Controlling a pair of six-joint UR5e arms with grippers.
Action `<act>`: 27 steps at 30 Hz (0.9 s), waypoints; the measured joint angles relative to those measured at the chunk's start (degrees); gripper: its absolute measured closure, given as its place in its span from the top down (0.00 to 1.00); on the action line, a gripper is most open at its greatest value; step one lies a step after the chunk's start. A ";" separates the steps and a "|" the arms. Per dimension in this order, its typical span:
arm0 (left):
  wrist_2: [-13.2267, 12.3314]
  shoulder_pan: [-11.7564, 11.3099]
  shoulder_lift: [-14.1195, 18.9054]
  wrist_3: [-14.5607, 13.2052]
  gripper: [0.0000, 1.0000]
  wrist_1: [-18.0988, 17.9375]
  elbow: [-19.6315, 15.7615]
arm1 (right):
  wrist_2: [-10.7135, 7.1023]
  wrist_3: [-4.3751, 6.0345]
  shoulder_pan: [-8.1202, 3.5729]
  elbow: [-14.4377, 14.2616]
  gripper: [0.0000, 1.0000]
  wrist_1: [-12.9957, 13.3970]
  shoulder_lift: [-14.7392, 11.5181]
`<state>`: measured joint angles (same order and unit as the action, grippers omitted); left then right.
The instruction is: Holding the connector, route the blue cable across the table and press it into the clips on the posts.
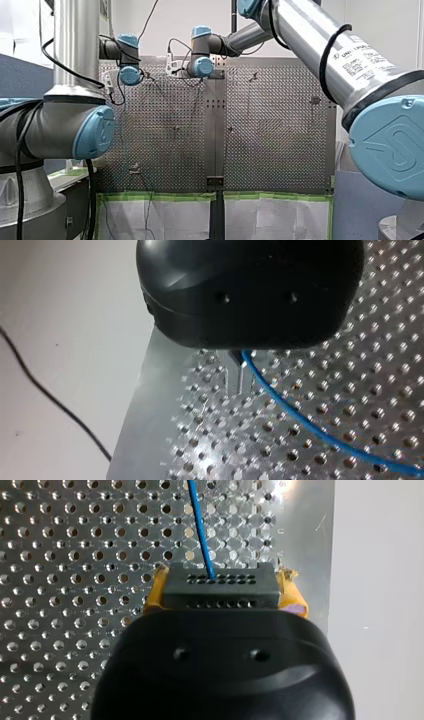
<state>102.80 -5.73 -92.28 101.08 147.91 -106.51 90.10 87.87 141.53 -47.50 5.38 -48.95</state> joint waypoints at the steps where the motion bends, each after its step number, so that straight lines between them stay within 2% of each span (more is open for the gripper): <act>1: -0.47 -0.48 -0.11 0.11 0.00 -0.16 0.02 | 0.00 -0.05 -0.10 0.01 0.00 0.02 0.00; 6: -3.23 -2.31 -1.85 0.39 0.00 -0.73 0.68 | 0.05 -0.12 -0.48 0.02 0.00 0.13 0.04; 14: -7.32 -2.15 -5.79 1.35 0.00 -0.41 4.14 | -0.06 -0.13 -1.03 0.13 0.00 0.32 0.11; 18: -9.47 -3.51 -7.52 2.69 0.00 -1.21 5.80 | -0.21 -0.14 -1.27 0.31 0.00 0.22 0.11; 22: -10.96 -4.64 -8.04 3.26 0.00 -1.54 6.21 | -0.17 -0.10 -1.42 0.46 0.00 0.11 0.11; 27: -11.76 -4.85 -8.11 3.68 0.00 -1.56 6.29 | 0.25 -0.08 -1.74 0.49 0.00 0.08 0.14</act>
<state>91.04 -10.58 -100.38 104.76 146.34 -100.22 90.35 87.78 139.79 -47.00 5.46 -48.81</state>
